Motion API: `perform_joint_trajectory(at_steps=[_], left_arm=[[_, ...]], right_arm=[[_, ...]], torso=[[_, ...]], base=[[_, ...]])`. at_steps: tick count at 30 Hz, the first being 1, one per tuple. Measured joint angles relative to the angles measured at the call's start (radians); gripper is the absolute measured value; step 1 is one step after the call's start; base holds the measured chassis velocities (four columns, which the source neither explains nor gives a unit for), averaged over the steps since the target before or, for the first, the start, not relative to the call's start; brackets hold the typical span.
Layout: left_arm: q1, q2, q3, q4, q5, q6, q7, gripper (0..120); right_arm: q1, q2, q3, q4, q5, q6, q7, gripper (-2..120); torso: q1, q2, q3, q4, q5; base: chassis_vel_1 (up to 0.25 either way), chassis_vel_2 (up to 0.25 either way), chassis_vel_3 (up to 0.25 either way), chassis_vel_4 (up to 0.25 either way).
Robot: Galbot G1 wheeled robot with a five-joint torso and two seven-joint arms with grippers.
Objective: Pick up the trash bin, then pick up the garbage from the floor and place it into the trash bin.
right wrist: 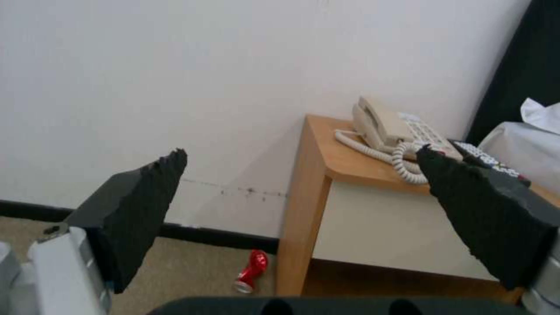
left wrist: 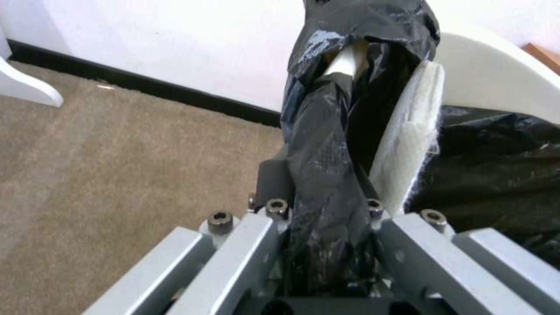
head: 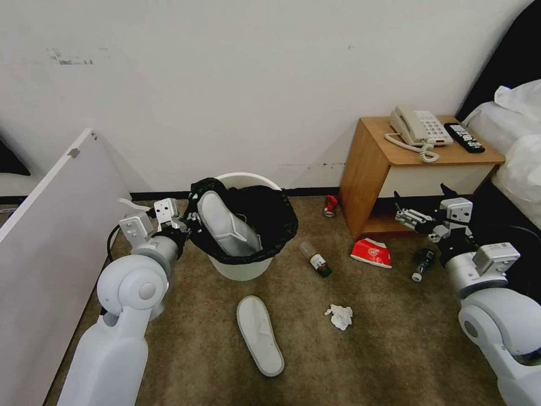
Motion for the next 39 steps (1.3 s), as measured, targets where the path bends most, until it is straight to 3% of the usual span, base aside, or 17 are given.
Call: perform_joint_trajectory(at_steps=[17, 25, 30, 39], left_arm=[[0.004, -0.001, 0.0, 0.003, 0.0, 0.0, 0.0, 4], [0.009, -0.004, -0.001, 0.004, 0.002, 0.0, 0.0, 4], [0.012, -0.002, -0.006, -0.001, 0.002, 0.0, 0.0, 4], [0.022, -0.006, -0.014, -0.007, 0.004, 0.0, 0.0, 4]], right_arm=[[0.018, -0.009, -0.027, -0.028, 0.004, 0.022, -0.04, 100], [0.064, -0.052, -0.144, -0.073, 0.006, 0.055, -0.154, 100], [0.089, -0.1, -0.267, -0.129, -0.002, 0.139, -0.285, 100], [0.146, -0.114, -0.397, -0.201, -0.005, 0.218, -0.378, 100]], torso=[[0.0, 0.0, 0.0, 0.0, 0.0], [0.0, 0.0, 0.0, 0.0001, -0.0001], [0.0, 0.0, 0.0, 0.0, 0.0], [0.0, 0.0, 0.0, 0.0001, -0.0001]], base=[[0.0, 0.0, 0.0, 0.0], [0.0, 0.0, 0.0, 0.0], [0.0, 0.0, 0.0, 0.0], [0.0, 0.0, 0.0, 0.0]])
